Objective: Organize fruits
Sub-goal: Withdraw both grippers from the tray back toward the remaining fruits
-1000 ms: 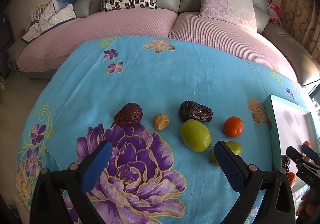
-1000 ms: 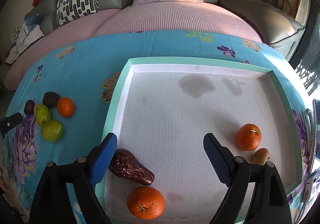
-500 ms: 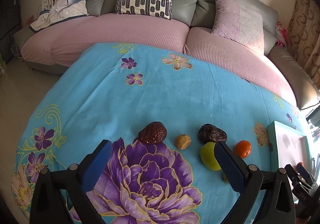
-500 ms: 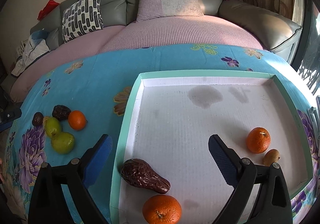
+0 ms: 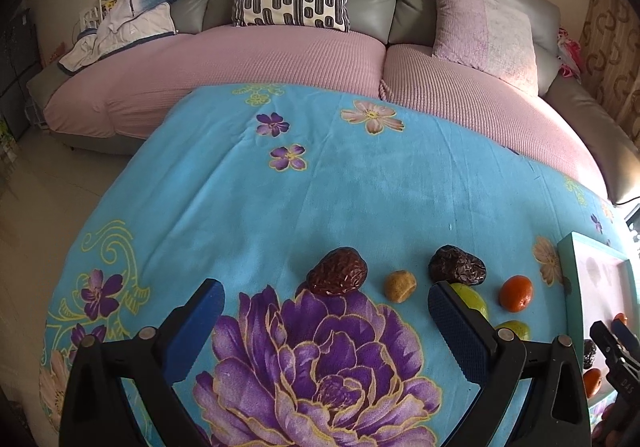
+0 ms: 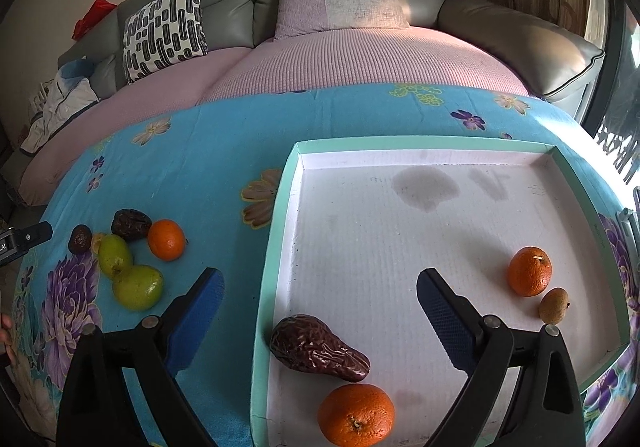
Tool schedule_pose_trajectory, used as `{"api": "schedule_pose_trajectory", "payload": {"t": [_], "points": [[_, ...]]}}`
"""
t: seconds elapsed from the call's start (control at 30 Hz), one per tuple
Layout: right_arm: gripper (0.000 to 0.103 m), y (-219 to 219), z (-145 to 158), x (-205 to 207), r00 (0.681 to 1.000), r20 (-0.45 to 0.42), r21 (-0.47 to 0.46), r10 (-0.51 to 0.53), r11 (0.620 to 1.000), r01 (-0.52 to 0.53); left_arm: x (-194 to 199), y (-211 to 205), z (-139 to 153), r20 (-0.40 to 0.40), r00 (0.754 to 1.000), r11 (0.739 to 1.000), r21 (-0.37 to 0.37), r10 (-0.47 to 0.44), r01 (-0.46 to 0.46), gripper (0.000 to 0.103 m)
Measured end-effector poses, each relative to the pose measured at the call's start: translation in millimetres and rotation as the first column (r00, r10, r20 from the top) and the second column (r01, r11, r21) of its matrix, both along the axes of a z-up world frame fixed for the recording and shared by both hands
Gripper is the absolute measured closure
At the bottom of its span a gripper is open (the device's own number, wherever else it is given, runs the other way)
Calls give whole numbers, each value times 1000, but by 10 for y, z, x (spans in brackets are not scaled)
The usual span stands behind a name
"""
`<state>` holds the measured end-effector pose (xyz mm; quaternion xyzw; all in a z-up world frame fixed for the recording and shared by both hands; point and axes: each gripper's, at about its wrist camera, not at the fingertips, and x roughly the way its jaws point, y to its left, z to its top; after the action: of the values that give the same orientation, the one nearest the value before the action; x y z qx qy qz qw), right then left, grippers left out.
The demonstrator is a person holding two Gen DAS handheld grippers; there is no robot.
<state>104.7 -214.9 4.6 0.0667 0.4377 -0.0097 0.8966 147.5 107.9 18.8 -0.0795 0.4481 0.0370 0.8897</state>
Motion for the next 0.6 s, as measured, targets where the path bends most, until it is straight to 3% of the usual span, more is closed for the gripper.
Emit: {"api": "schedule_pose_trajectory", "payload": {"t": [0.37, 0.6], "points": [[6, 367, 156, 175, 998, 10, 14, 57, 998, -57, 44, 126, -12, 16, 1000, 999, -24, 26, -25, 0], [6, 580, 211, 302, 996, 8, 24, 86, 996, -86, 50, 345, -106, 6, 996, 993, -66, 94, -94, 0]]}}
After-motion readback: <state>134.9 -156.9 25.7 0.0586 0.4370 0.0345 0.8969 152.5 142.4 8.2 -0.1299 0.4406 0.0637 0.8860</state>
